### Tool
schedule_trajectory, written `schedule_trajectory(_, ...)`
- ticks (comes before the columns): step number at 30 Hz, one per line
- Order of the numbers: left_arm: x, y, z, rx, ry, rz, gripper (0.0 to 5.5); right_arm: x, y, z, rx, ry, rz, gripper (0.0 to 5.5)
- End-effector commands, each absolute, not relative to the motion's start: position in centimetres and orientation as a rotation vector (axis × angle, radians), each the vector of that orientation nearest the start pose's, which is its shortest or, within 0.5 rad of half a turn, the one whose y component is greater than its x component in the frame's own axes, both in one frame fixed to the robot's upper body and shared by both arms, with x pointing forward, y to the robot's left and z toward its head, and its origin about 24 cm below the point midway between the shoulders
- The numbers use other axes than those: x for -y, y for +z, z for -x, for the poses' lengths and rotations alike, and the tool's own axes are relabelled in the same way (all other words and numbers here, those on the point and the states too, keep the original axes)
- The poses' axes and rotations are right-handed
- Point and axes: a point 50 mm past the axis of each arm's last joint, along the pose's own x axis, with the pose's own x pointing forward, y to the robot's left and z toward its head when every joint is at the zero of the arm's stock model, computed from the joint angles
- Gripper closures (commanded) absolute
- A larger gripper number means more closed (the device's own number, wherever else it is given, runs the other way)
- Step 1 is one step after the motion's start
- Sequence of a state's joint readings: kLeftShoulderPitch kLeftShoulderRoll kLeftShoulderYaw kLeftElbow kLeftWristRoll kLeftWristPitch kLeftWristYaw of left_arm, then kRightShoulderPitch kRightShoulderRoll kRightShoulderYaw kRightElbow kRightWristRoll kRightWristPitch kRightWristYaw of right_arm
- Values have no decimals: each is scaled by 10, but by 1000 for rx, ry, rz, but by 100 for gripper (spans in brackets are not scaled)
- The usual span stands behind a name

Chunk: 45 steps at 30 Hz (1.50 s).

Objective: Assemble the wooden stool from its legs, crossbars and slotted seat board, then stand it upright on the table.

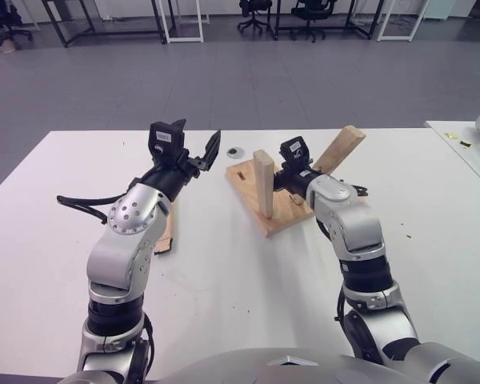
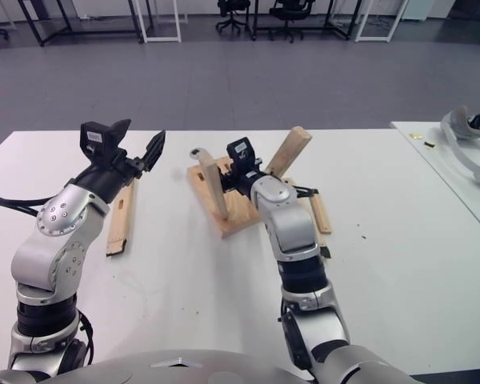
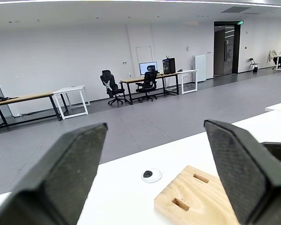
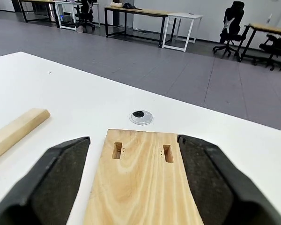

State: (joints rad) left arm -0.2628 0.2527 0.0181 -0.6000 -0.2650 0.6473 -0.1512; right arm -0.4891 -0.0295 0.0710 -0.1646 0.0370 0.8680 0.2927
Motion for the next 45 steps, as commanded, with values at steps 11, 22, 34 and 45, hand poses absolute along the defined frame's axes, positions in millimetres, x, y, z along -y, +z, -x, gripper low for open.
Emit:
schedule_trajectory(11, -134, 182, -263, 185, -309, -7, 169, 89, 74, -294, -475, 558, 164, 203)
schedule_trajectory(22, -119, 157, -248, 82, -293, 3, 169, 99, 240, -303, 241, 494, 171, 203)
schedule_trajectory(34, -108, 122, -217, -99, -290, 31, 169, 226, 151, -357, -36, 343, 478, 203)
schedule_trajectory(45, -133, 119, -216, -169, -280, -31, 169, 174, 158, -265, 146, 804, 434, 203)
